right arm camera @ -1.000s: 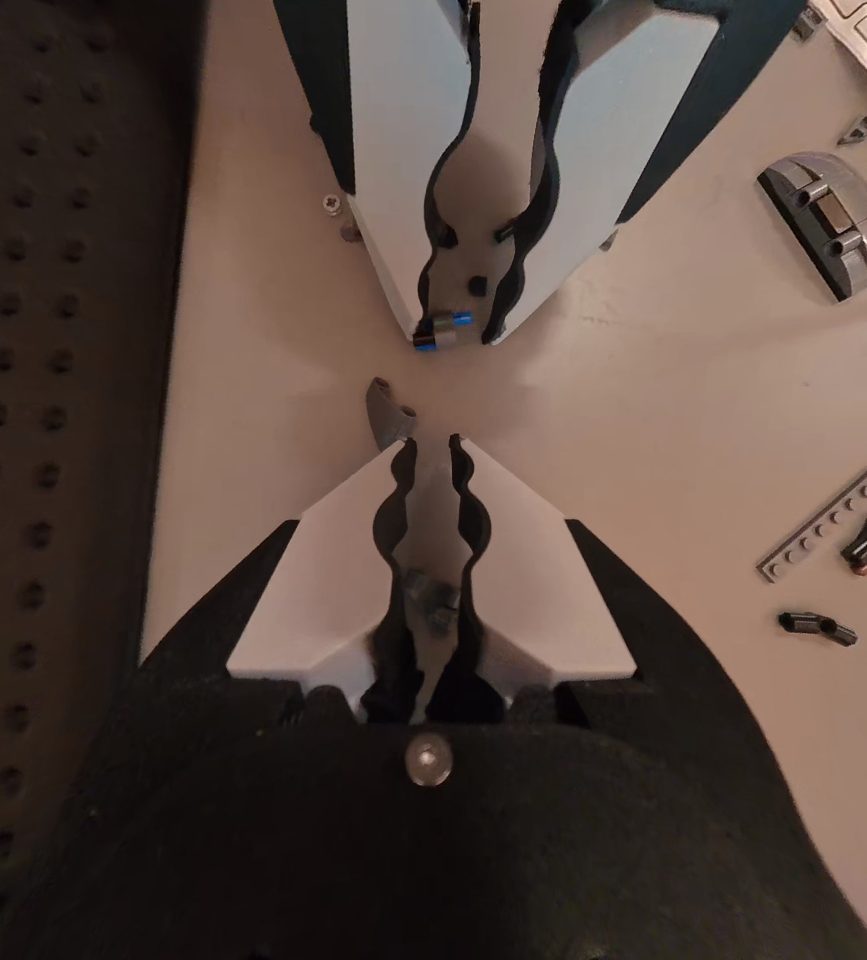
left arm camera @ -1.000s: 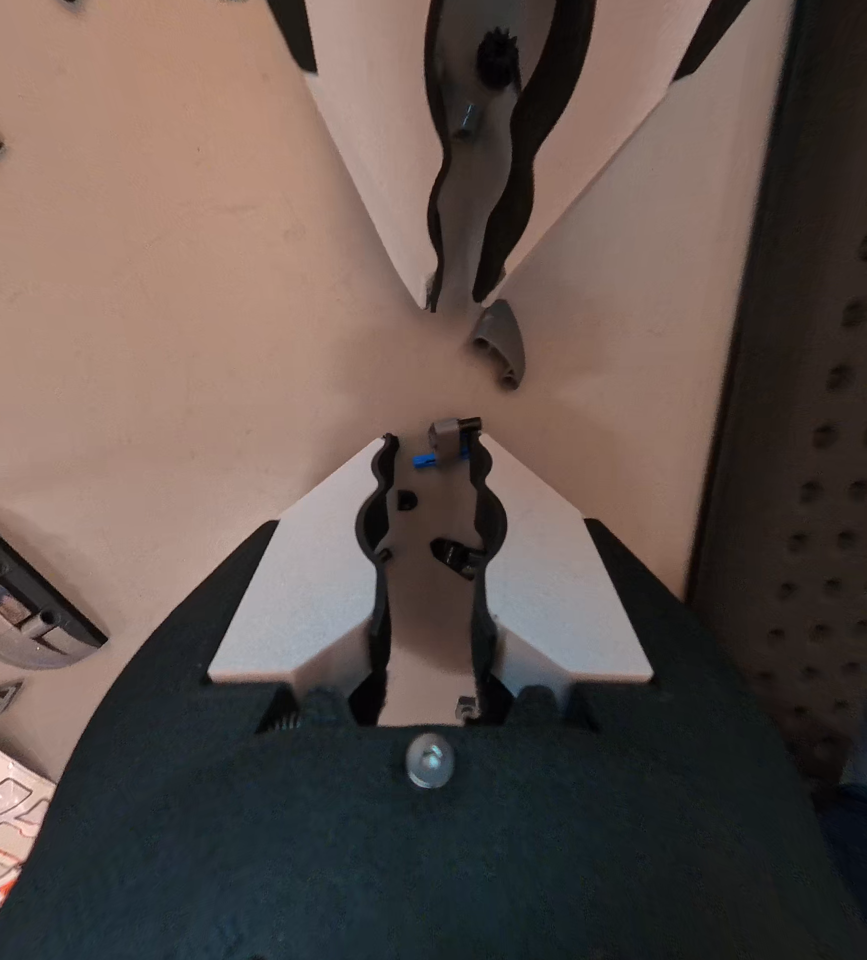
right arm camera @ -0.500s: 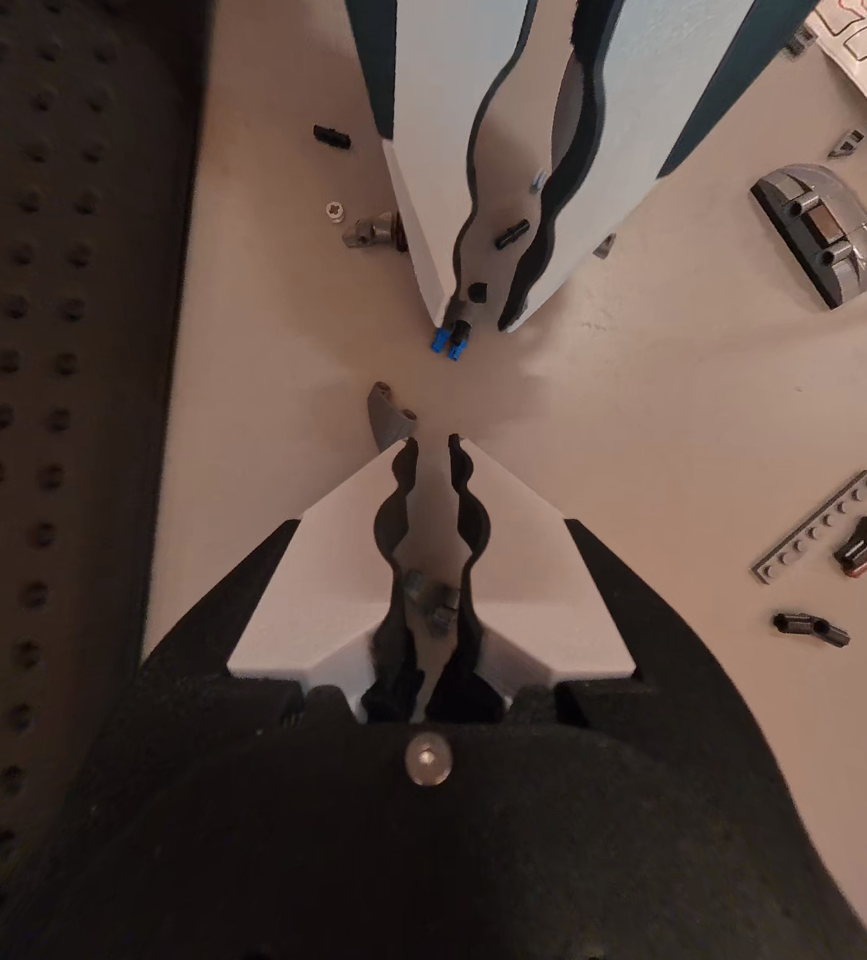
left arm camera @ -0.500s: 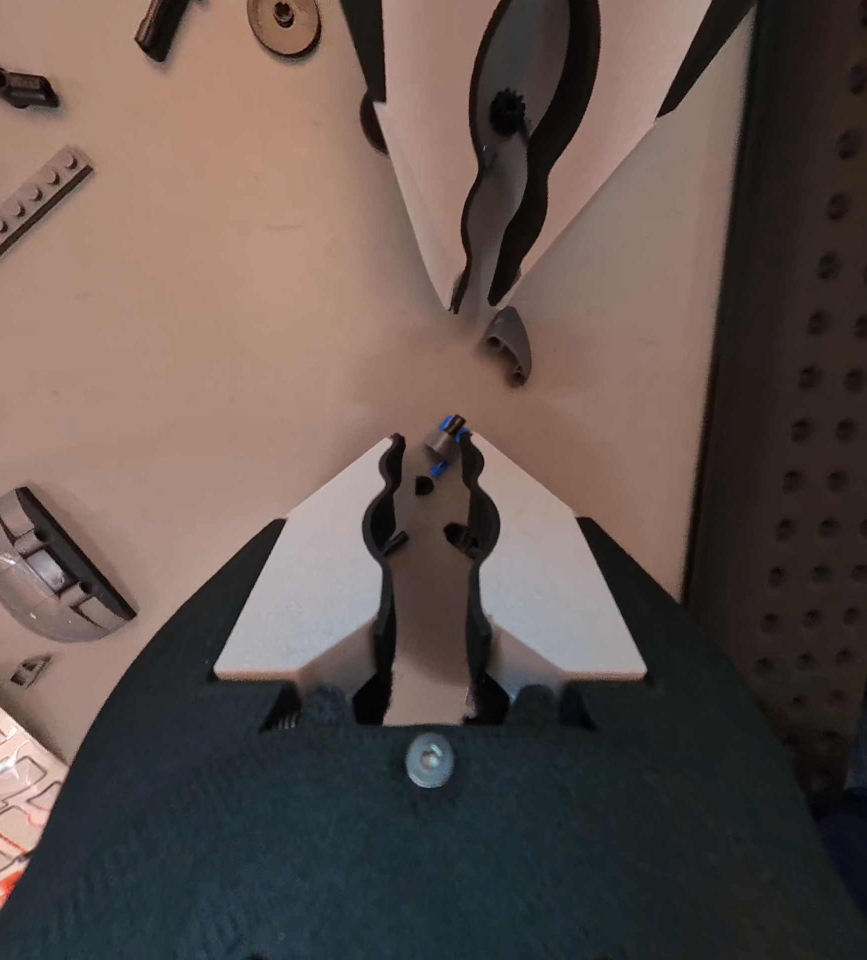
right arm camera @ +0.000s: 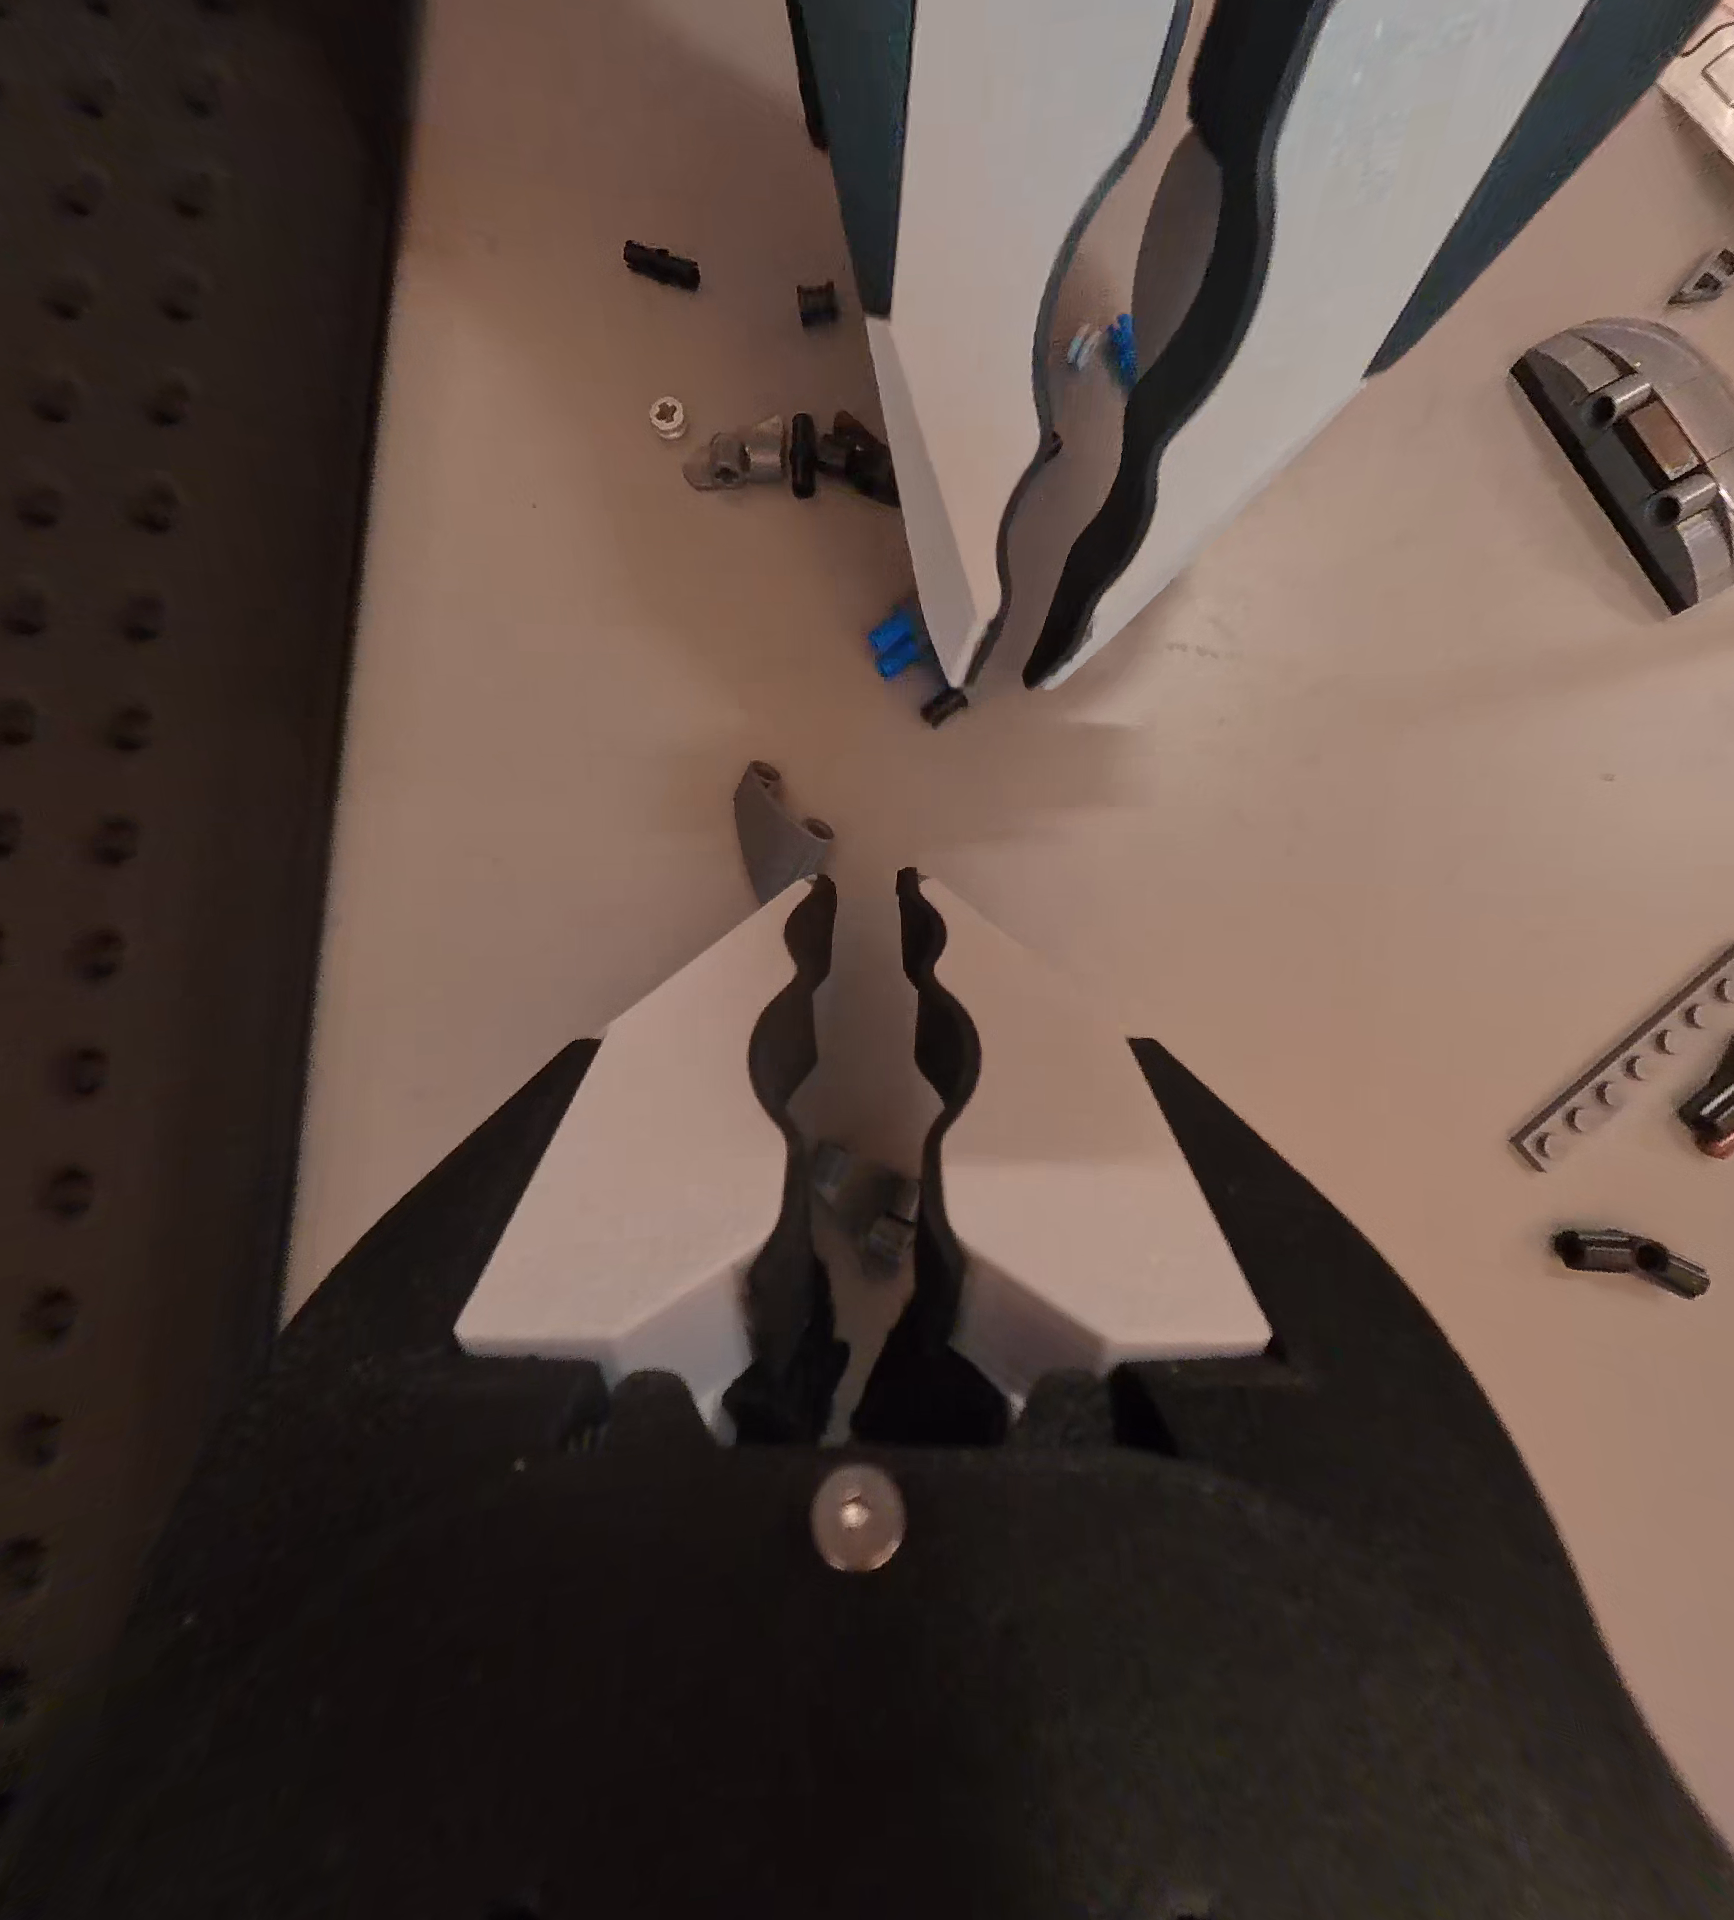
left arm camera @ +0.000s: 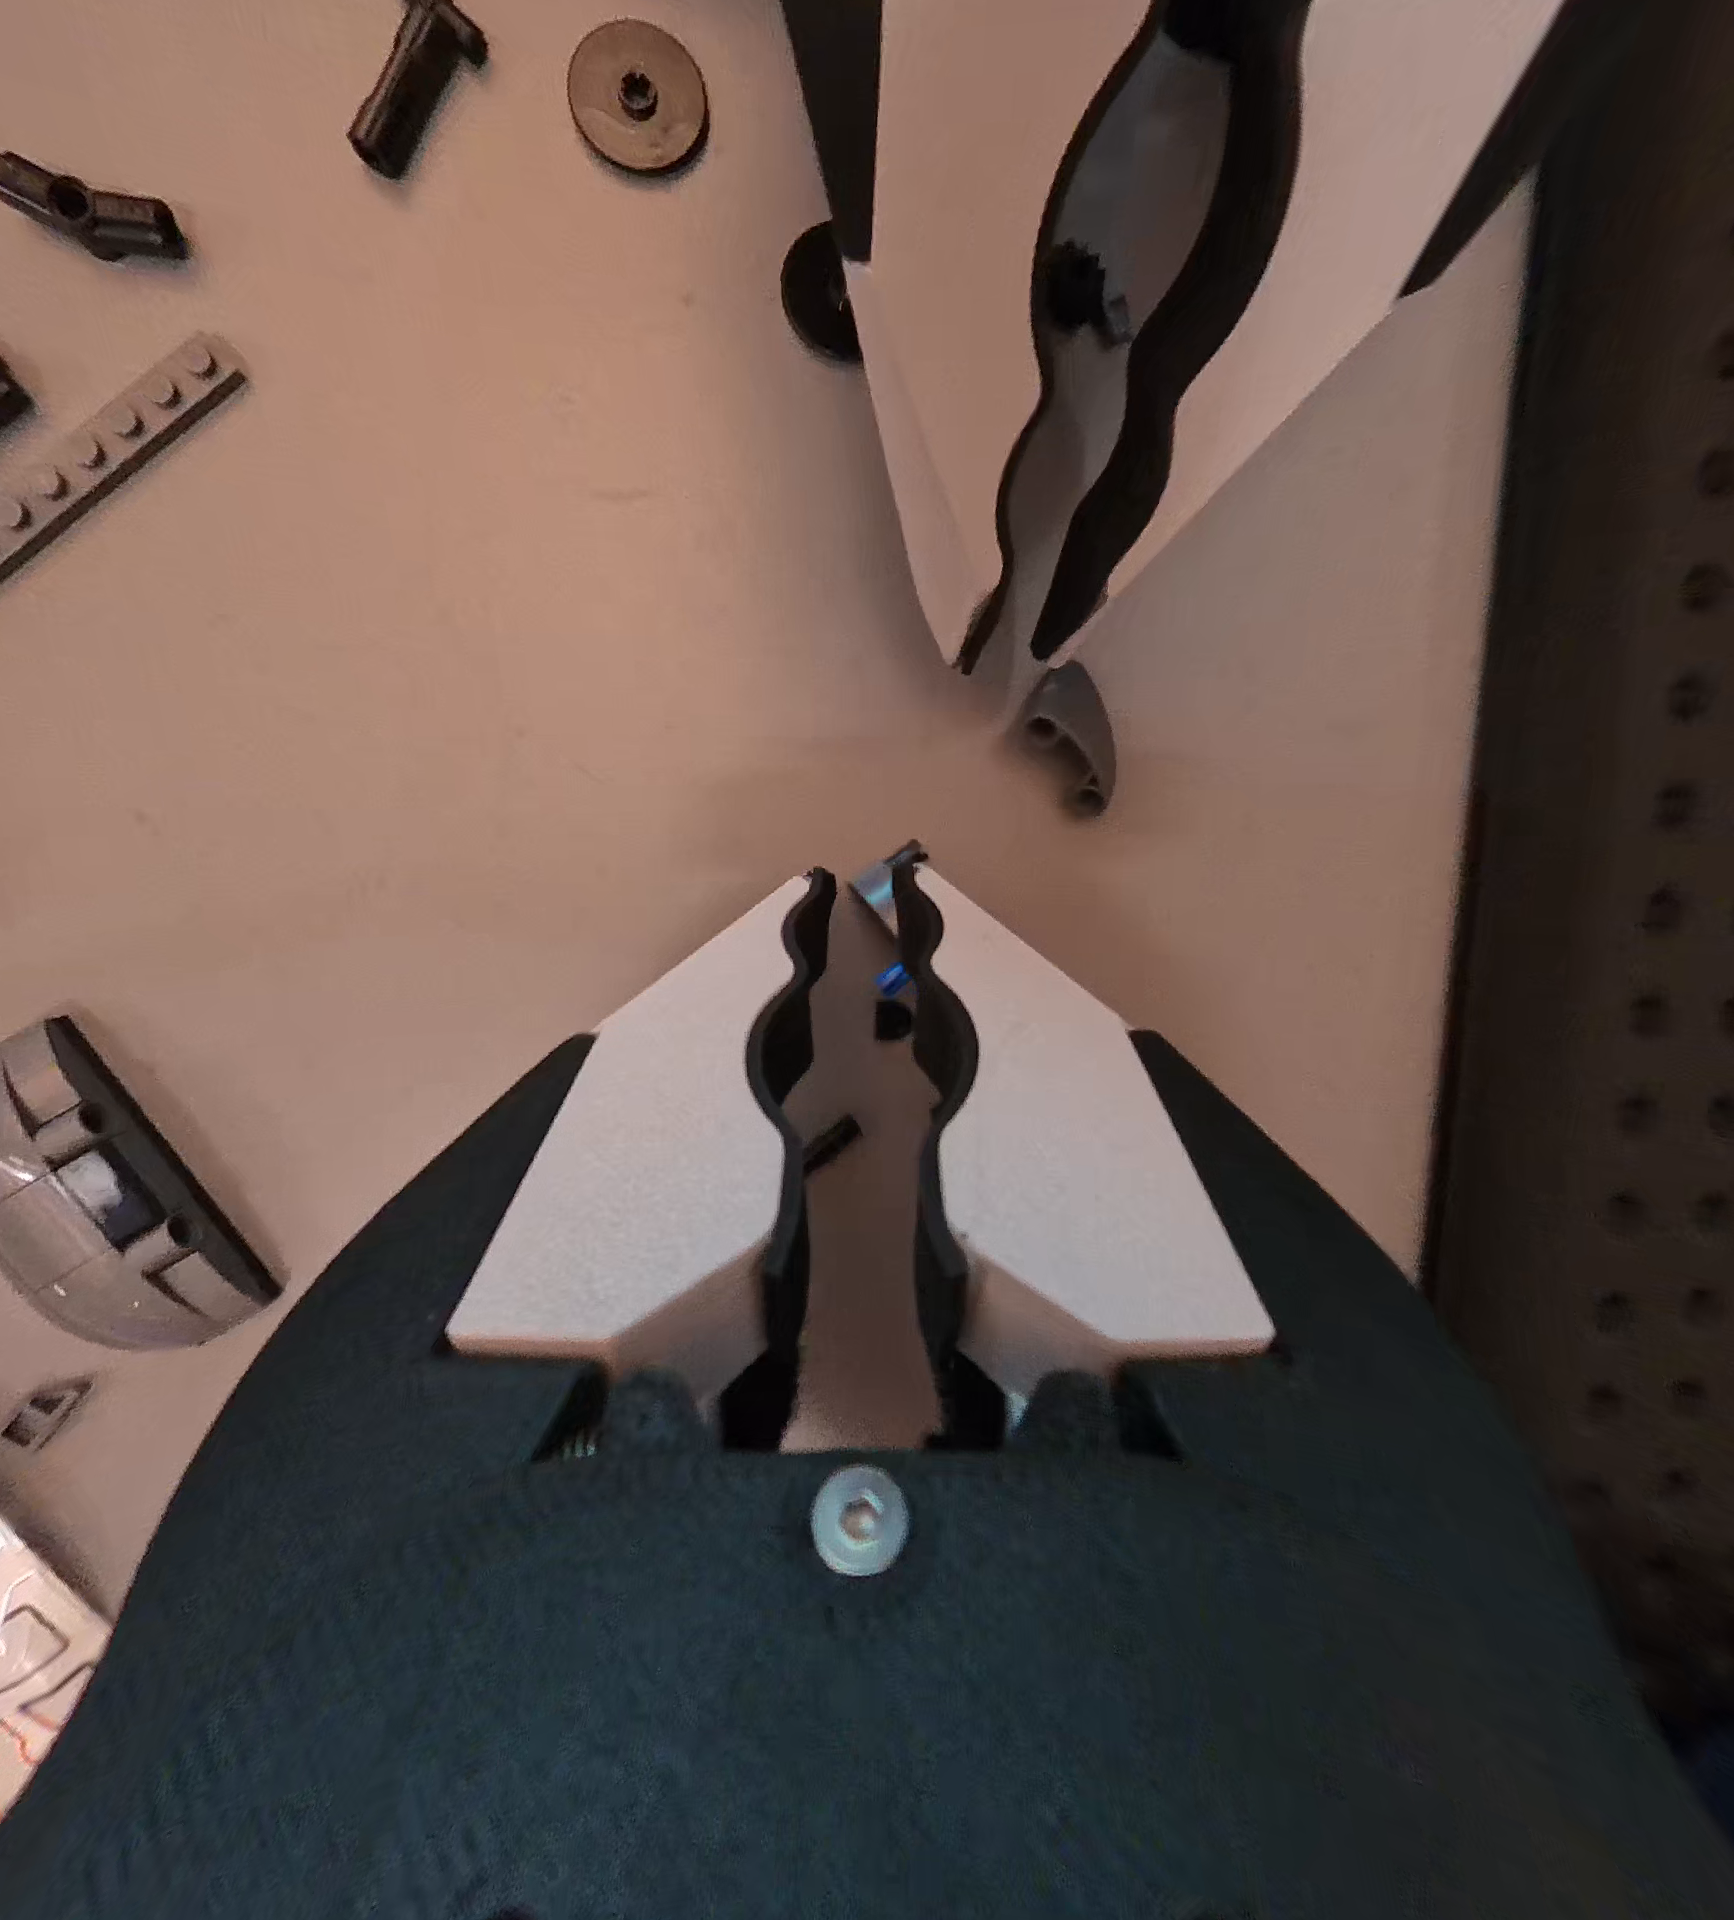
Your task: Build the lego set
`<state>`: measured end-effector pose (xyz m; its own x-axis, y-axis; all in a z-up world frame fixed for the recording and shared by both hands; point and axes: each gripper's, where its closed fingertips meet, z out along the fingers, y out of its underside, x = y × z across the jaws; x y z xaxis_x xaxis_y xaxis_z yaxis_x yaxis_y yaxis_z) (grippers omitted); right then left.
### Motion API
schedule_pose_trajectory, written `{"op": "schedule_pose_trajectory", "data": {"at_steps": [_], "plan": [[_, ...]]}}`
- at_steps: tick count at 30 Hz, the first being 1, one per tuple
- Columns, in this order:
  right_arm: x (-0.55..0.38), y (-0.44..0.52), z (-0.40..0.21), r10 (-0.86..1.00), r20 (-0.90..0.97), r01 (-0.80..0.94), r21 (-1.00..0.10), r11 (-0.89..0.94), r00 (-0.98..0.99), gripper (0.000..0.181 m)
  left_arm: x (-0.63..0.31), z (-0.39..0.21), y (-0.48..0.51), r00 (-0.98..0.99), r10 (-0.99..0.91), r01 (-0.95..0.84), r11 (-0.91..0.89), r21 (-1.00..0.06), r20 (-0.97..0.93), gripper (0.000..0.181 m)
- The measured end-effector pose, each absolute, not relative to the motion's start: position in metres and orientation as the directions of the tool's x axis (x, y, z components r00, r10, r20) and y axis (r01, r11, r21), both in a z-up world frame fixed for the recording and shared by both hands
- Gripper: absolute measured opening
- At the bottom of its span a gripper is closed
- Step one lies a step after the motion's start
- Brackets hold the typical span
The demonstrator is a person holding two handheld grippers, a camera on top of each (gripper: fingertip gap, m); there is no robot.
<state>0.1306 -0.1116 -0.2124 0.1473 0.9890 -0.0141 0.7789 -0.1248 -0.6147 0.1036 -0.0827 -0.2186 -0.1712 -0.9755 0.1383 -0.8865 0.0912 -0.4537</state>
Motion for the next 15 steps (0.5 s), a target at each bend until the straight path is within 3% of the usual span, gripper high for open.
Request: {"op": "schedule_pose_trajectory", "data": {"at_steps": [15], "plan": [[0.127,-0.126,-0.209,0.996,-0.028,0.788,-0.611,-0.082,0.082,0.016,0.089,-0.213,-0.082,-0.175,-0.974,-0.886,0.093,-0.453,0.142,0.018]]}}
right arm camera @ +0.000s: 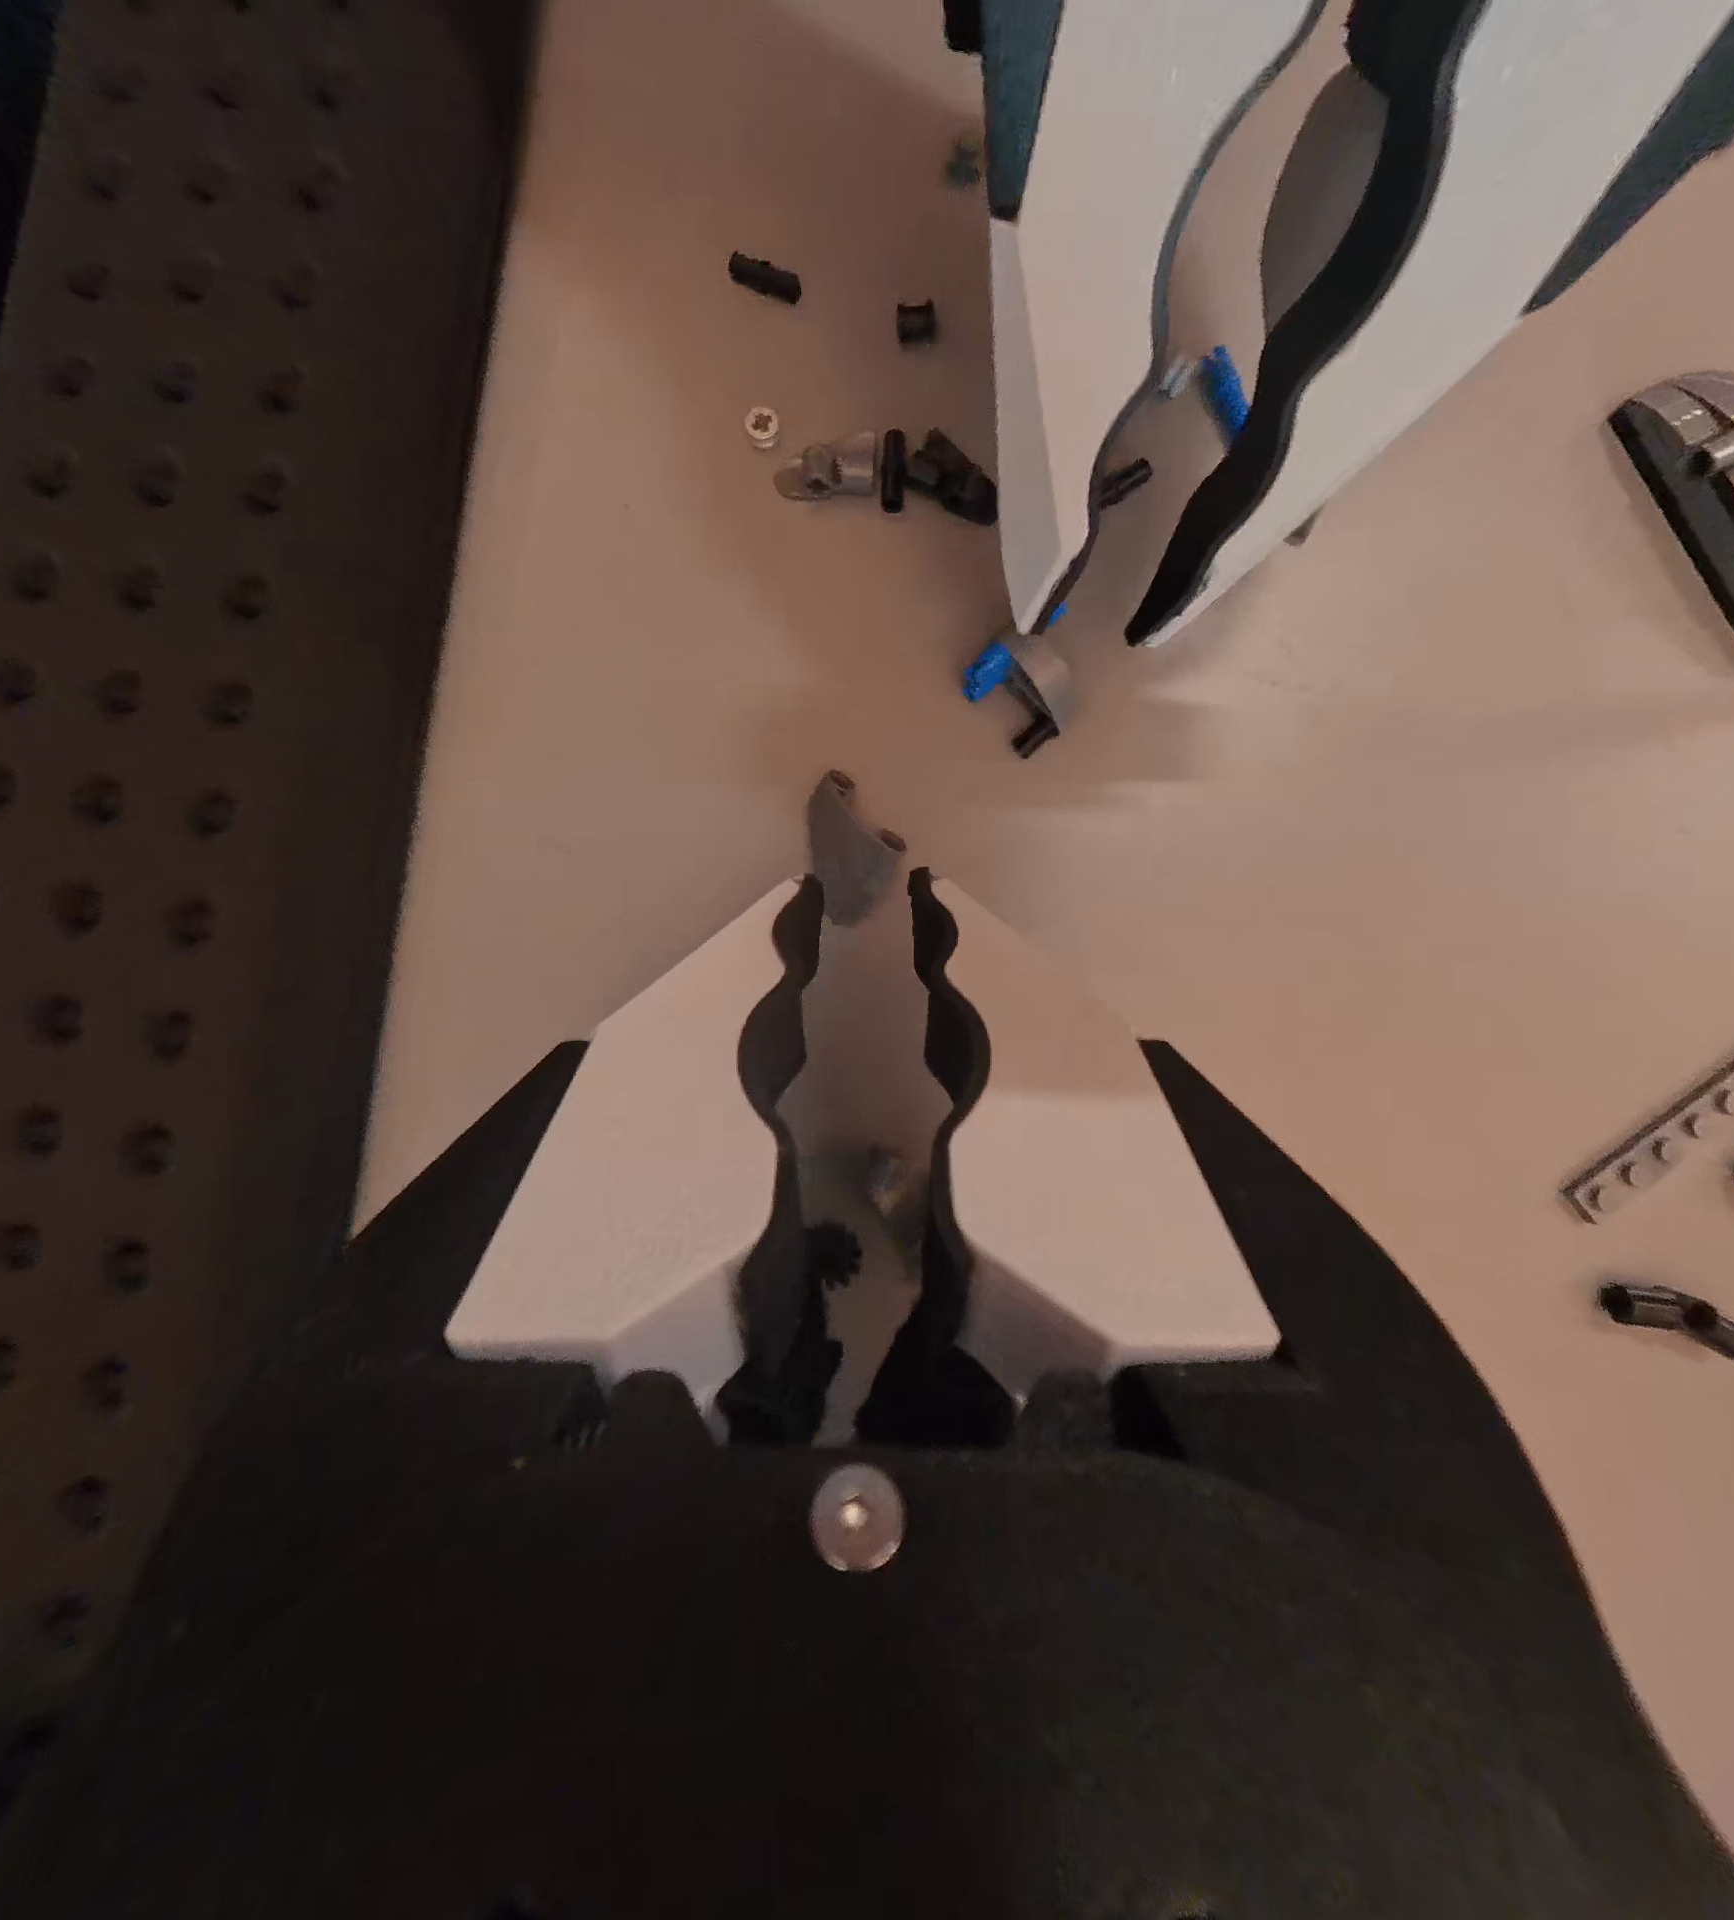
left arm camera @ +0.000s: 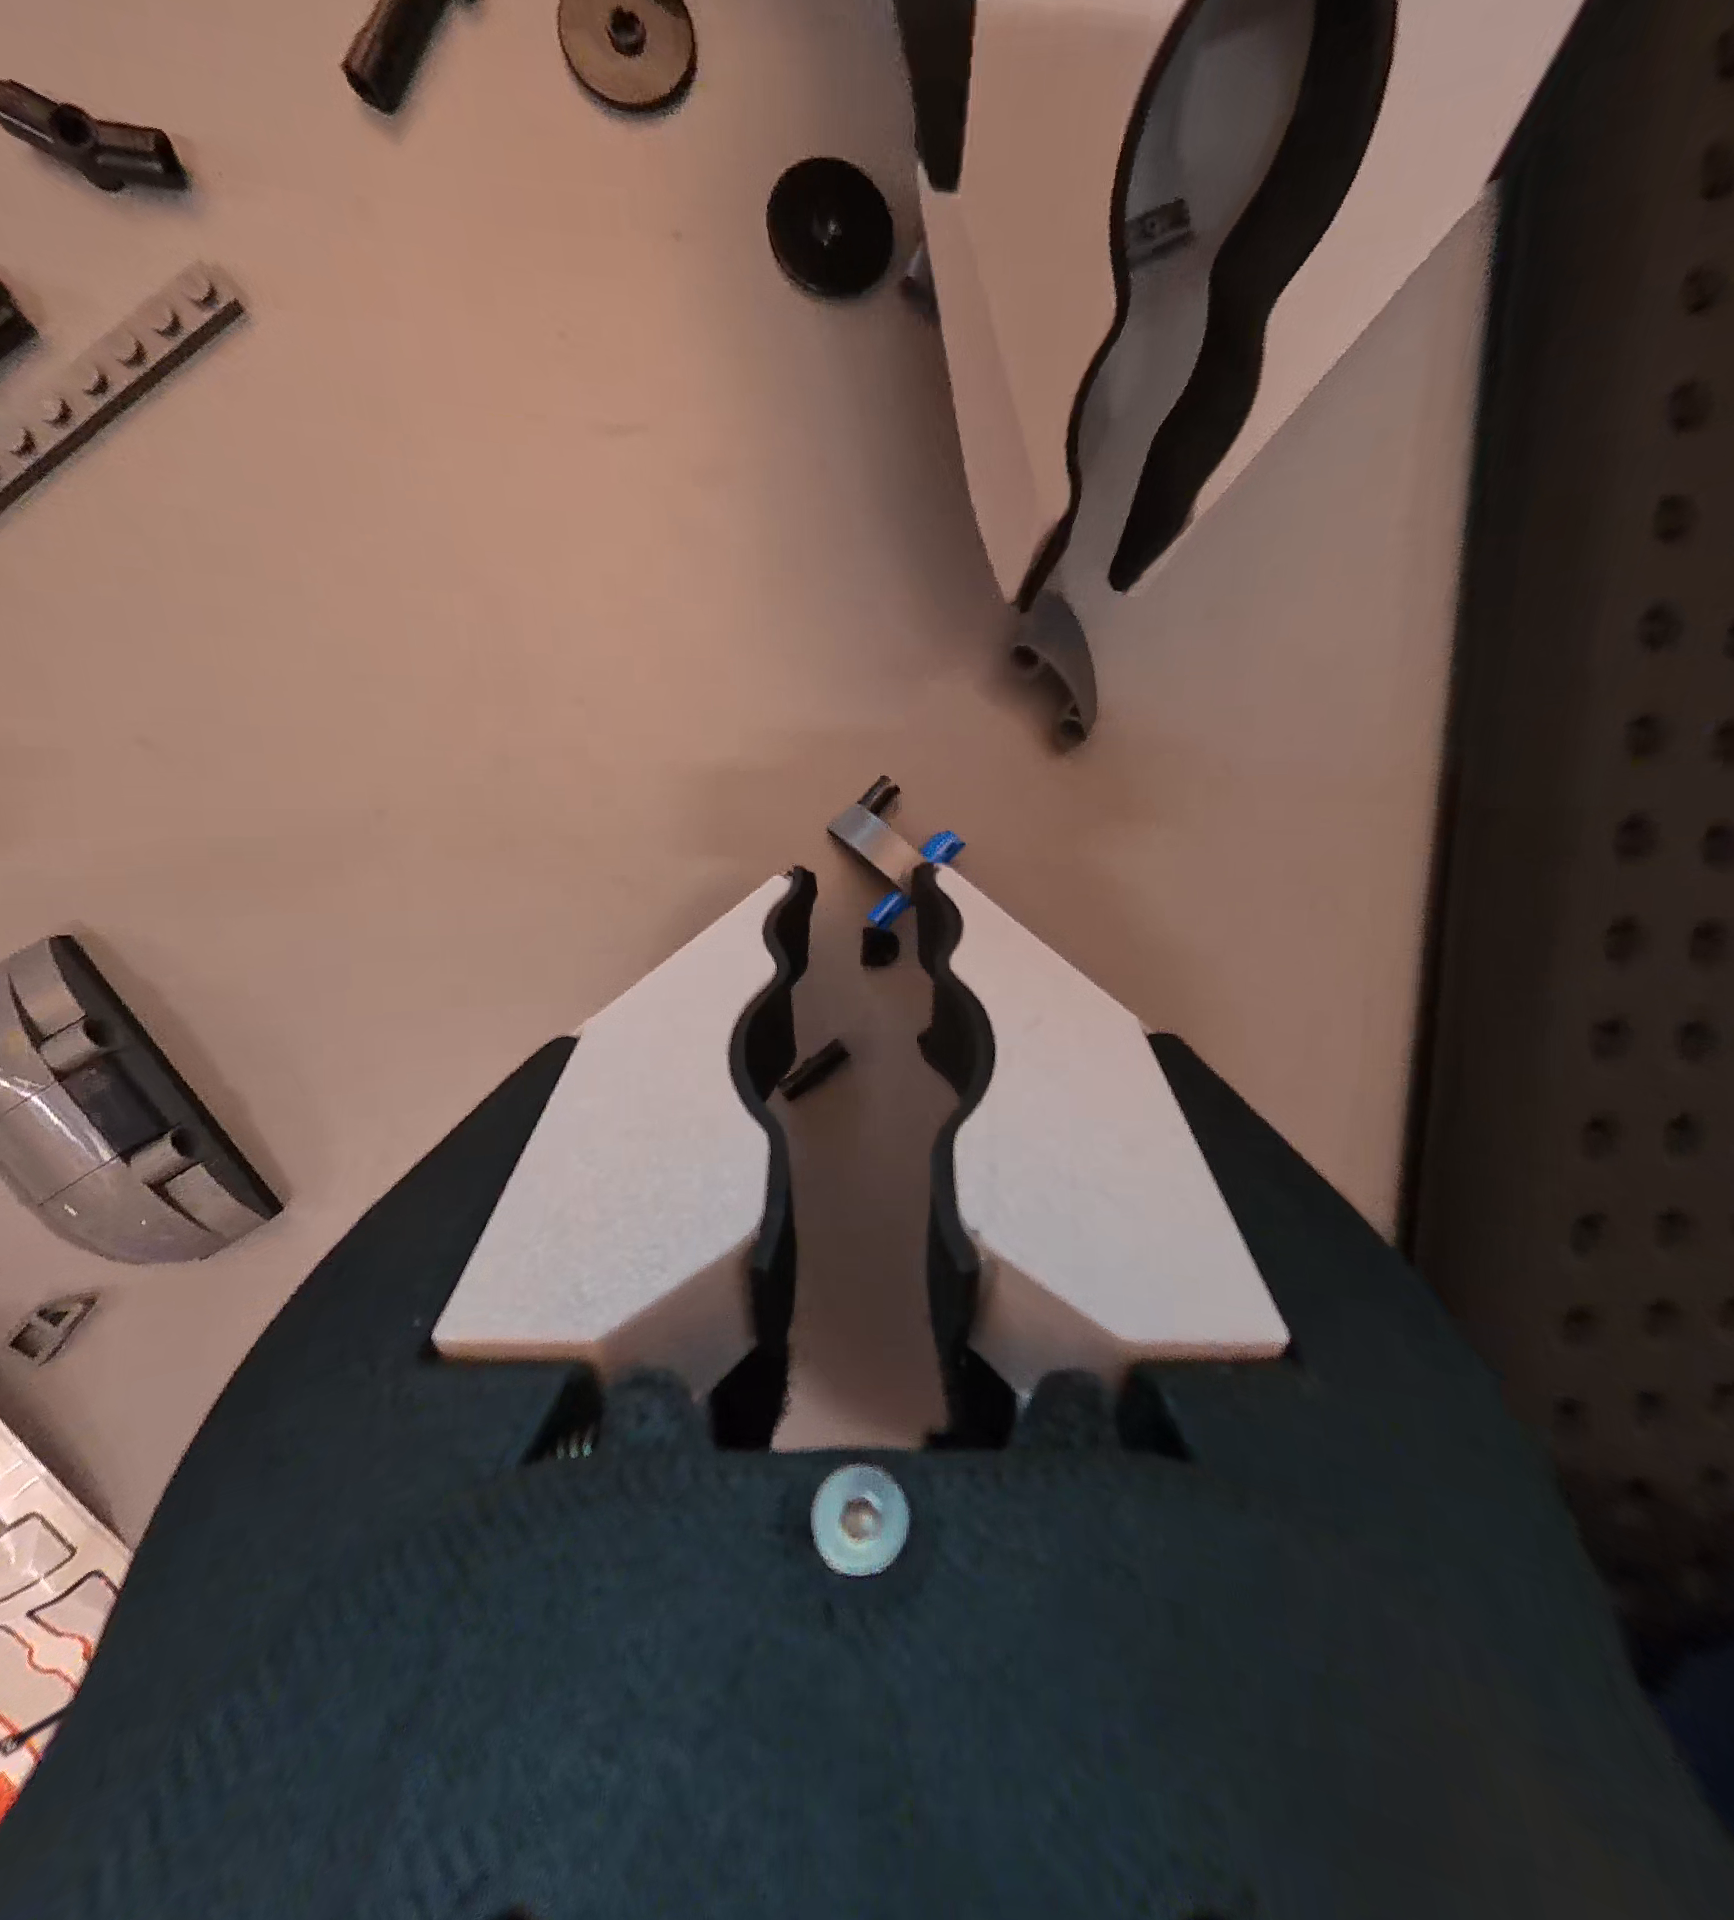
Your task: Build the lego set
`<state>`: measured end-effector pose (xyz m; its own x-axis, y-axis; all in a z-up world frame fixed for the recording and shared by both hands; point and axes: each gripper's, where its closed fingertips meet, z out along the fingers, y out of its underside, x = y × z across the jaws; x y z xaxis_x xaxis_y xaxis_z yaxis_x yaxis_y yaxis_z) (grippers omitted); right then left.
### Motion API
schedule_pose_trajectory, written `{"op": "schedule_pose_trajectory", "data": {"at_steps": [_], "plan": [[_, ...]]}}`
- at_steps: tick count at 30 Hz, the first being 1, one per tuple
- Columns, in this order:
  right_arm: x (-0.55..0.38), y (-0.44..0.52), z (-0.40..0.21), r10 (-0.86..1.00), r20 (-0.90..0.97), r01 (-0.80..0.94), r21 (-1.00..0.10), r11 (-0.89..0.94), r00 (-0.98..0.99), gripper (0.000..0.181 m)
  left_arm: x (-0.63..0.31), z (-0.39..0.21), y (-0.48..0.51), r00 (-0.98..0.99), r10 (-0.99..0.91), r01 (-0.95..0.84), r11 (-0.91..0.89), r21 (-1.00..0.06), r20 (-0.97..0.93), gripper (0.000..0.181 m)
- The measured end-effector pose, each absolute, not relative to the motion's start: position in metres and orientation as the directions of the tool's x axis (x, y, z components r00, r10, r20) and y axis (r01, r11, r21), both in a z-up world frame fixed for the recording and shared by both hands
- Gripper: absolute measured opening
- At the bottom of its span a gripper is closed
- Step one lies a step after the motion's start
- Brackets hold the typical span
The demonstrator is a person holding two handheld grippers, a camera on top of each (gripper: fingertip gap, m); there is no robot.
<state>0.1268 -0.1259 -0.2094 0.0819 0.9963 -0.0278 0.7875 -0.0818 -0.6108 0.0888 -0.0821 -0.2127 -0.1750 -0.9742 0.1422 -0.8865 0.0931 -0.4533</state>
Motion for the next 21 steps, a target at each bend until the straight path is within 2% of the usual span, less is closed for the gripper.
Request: {"op": "schedule_pose_trajectory", "data": {"at_steps": [12,21], "plan": [[0.121,-0.122,-0.225,0.993,-0.031,0.817,-0.565,-0.114,0.117,0.010,0.089,-0.220,-0.088,-0.198,-0.970,-0.897,0.122,-0.425,0.140,0.016],[0.112,-0.117,-0.213,0.990,-0.022,0.767,-0.630,-0.123,0.141,0.010,0.093,-0.215,-0.087,-0.201,-0.971,-0.884,0.123,-0.452,0.130,0.016]]}}
